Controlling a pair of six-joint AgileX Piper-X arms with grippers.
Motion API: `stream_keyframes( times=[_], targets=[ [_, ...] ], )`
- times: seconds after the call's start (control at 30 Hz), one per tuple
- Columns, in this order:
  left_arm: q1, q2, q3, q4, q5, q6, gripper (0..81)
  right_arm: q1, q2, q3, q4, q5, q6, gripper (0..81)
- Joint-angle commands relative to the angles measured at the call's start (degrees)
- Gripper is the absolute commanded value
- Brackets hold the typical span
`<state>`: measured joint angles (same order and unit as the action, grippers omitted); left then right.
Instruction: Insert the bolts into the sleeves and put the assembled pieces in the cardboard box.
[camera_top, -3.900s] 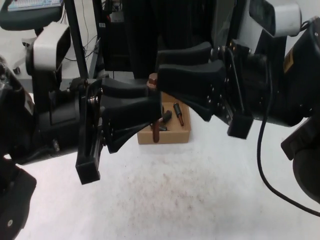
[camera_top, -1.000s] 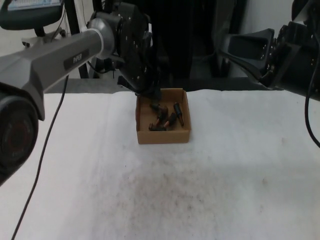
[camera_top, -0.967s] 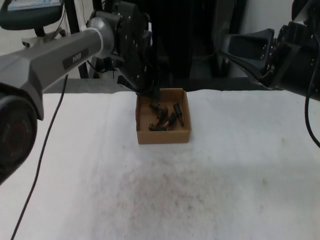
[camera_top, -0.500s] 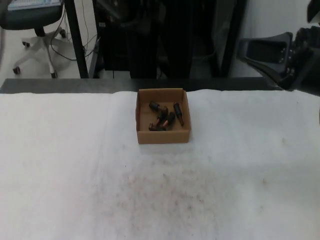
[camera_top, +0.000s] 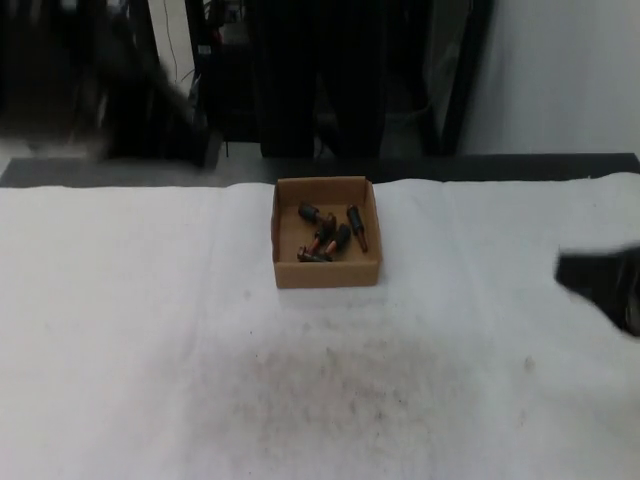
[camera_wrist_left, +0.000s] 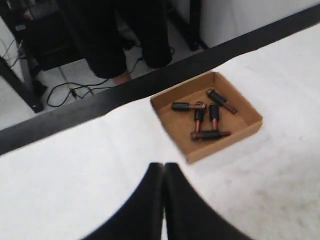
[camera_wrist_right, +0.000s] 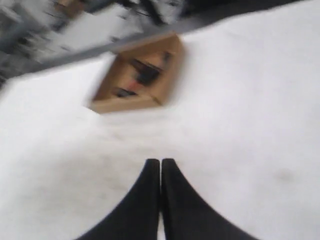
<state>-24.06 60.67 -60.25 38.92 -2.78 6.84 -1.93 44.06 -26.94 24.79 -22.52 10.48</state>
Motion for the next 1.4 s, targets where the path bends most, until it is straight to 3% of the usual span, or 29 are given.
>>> stream_keyframes(
  times=[0.0,0.3,0.43,0.53,0.67,1.37],
  targets=[
    [-0.13,-13.13,19.49,-16.04,-4.04,-3.25,0.1,0.04,-4.36,0.15,10.54,12.25,-9.31,0.8],
    [-0.13,-26.74,48.21,-23.39,-4.35,-14.49,0.1,0.03,-12.05,6.24,8.93,18.64,-13.13,0.8],
    [-0.13,-28.81,54.21,-23.39,-9.59,-15.08,0.1,0.03,-14.2,10.32,6.1,16.76,-12.13,0.8],
    [-0.13,-29.05,56.39,-23.39,-15.07,-15.2,0.1,0.03,-14.4,12.09,3.38,11.38,-11.55,0.8],
    [-0.13,-29.05,57.73,-23.39,-19.37,-19.81,0.1,0.03,-14.04,15.36,3.68,10.1,-11.56,0.8],
    [-0.13,-29.05,58.1,-23.27,-19.01,-22.34,0.1,0.03,-13.58,17.17,-9.31,10.16,-11.56,0.8]
  ],
)
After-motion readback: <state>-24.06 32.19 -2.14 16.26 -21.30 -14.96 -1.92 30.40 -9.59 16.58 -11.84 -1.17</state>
